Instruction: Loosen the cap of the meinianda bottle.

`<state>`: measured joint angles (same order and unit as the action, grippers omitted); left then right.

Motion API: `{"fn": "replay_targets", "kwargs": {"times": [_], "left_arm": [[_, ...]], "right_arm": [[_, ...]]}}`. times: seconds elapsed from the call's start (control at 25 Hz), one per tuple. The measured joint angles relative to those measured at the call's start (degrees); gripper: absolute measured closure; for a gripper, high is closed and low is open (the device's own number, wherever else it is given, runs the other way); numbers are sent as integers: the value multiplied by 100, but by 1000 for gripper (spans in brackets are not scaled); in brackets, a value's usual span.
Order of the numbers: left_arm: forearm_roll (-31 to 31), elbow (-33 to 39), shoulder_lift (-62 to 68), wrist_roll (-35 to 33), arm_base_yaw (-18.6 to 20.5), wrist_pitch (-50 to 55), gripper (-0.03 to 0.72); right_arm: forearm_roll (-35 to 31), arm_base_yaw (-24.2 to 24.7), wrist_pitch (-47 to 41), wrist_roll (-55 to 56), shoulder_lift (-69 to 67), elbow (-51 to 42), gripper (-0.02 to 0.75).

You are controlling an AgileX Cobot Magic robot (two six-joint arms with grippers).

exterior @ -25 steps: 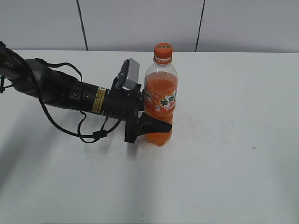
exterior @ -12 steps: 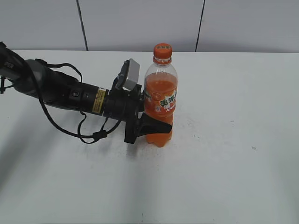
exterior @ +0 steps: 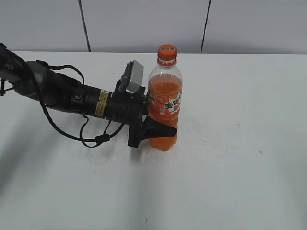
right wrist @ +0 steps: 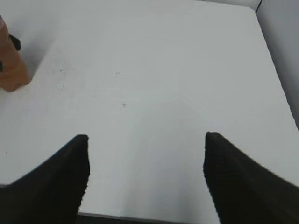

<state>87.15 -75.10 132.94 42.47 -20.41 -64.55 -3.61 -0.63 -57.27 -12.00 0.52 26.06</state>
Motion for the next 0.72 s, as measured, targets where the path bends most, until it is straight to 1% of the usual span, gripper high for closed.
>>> {"fn": "replay_targets", "kwargs": {"times": [0.12,0.2,0.56,0.72], "left_arm": [[0,0,0,0,0,-5,287],[2,0,0,0,0,0,287],[7,0,0,0,0,-18,287],[2,0,0,11,0,-18,287]], "right_arm": [[-27,0,-50,325,-38,193,176],[-51,0,-161,392,-312,382,186],[-53,0,-139,519,-2626,1395,199],[-53,0,345,368,-3426,1732,199]]}}
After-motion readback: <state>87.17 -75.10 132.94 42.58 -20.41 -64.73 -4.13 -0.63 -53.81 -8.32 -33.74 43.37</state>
